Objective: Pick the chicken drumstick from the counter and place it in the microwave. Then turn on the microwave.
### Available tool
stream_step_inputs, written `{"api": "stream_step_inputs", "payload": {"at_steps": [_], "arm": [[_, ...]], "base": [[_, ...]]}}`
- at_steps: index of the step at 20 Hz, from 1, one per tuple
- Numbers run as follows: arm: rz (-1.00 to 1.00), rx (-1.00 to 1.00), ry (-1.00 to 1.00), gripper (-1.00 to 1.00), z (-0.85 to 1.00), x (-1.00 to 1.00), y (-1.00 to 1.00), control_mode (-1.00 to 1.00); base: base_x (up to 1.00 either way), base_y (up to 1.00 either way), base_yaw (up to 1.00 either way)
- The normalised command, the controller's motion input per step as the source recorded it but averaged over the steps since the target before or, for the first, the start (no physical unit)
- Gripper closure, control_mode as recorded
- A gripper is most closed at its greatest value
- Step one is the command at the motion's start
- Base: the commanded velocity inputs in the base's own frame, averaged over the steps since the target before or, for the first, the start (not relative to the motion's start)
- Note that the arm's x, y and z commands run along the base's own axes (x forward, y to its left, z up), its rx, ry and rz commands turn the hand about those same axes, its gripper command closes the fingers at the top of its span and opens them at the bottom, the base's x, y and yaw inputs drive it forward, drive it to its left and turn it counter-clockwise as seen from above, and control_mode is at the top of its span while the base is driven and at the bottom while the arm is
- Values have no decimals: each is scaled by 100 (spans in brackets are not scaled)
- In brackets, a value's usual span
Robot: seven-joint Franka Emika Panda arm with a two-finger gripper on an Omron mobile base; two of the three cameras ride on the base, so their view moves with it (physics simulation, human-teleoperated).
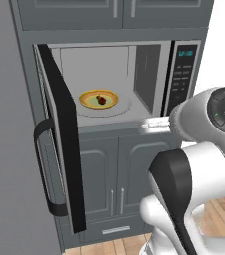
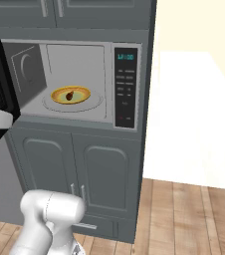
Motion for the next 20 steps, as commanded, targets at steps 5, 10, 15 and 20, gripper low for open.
{"api": "stream_step_inputs", "payload": {"at_steps": [5, 10, 15, 20], "arm": [[0, -6, -8, 100, -23, -28, 0, -100], [0, -1, -7, 100, -21, -34, 0, -100], [1, -1, -13, 100, 0, -56, 0, -100], [1, -3, -17, 100, 0, -95, 7, -100]], "base": [[0, 0, 0], [0, 0, 0], [0, 0, 0], [0, 0, 0]]}}
